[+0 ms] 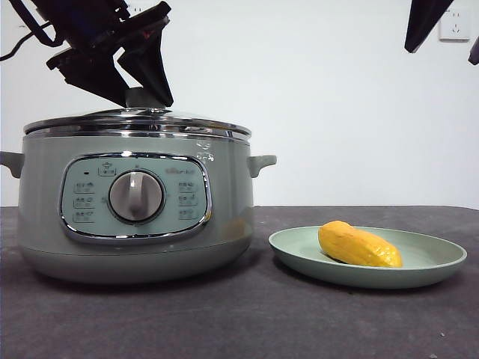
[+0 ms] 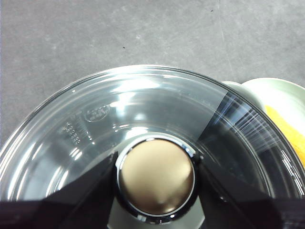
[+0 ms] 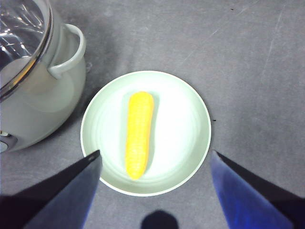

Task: Take the corn out from the steamer,put the corn on the plate,close the lid

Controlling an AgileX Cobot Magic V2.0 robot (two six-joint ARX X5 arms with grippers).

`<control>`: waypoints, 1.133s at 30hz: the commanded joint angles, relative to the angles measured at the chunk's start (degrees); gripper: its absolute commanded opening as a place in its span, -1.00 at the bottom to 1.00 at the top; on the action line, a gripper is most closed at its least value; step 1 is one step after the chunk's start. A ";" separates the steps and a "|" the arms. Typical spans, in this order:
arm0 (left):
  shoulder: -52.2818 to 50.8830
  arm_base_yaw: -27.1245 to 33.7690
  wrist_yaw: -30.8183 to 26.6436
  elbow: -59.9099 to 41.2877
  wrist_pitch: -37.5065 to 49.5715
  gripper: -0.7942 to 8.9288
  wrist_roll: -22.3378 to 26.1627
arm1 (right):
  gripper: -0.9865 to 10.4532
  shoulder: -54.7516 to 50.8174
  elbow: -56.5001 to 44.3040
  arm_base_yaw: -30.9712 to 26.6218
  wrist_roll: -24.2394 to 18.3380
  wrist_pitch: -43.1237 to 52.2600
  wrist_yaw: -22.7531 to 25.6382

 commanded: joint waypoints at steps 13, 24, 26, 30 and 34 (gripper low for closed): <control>1.81 -0.85 -3.34 -0.59 -1.14 -0.16 1.09 | -0.17 0.02 -0.20 0.02 0.98 -0.17 0.33; -3.96 -1.01 -2.23 -0.59 -0.92 0.21 -1.60 | -0.17 0.02 -0.20 0.02 0.92 -0.17 0.33; -7.50 -1.07 -0.59 -0.59 -3.23 0.19 -1.60 | -0.17 0.02 -0.20 0.02 0.83 -0.15 0.33; -15.04 -1.38 2.16 -0.59 -10.32 0.09 -1.73 | -0.18 0.02 -0.20 0.02 0.26 -0.04 0.39; -22.29 -1.38 1.57 -0.59 -17.35 -0.92 2.16 | -0.67 -0.11 -0.24 0.04 -0.22 0.57 0.37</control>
